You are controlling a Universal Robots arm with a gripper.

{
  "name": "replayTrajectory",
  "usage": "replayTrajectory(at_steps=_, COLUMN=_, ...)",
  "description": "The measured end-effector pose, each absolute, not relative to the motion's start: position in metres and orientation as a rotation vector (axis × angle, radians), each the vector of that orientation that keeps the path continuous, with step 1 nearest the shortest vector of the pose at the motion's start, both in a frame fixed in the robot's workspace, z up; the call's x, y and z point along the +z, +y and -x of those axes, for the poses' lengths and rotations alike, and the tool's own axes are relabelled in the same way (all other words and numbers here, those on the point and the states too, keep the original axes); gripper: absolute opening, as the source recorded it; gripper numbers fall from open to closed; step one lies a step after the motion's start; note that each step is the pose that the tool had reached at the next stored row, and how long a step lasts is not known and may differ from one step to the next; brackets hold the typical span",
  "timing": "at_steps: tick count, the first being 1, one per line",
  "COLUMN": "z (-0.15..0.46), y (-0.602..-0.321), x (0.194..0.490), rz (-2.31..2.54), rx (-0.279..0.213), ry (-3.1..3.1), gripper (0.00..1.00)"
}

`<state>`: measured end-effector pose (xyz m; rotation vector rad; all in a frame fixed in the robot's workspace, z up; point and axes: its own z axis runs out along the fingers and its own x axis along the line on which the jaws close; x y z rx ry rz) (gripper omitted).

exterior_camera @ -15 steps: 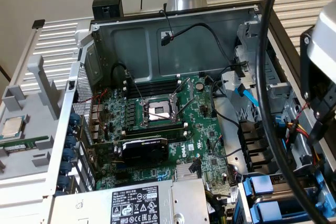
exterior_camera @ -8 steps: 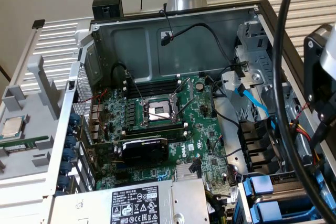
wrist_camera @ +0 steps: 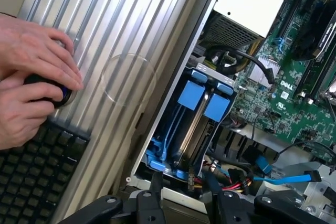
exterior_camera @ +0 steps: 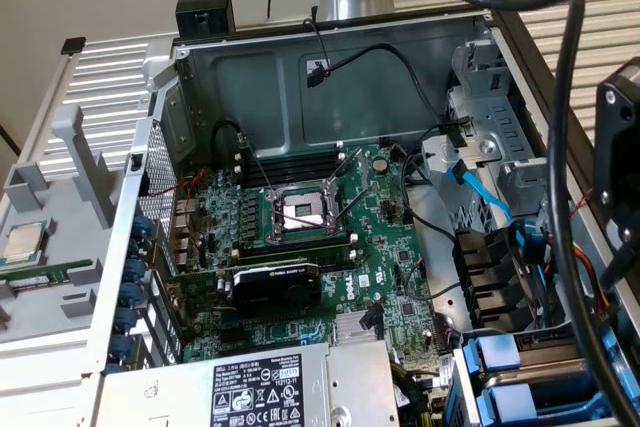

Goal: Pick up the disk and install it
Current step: 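Insert the first disk wire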

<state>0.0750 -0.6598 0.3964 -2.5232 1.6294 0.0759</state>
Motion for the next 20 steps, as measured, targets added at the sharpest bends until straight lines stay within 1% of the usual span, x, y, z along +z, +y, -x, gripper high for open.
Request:
replayTrajectory(at_steps=8, z=-0.076, y=-0.675, x=0.393, rz=2.471, rx=0.166, ry=1.6, gripper=0.43)
replayTrajectory(at_steps=10, z=-0.077, y=-0.679, x=0.392, rz=2.459, rx=0.18, ry=1.593, gripper=0.43)
replayTrajectory(at_steps=14, z=-0.078, y=-0.685, x=0.387, rz=2.444, rx=0.196, ry=1.584, gripper=0.43)
replayTrajectory(at_steps=20, z=-0.078, y=-0.686, x=0.387, rz=2.444, rx=0.197, ry=1.583, gripper=0.43)
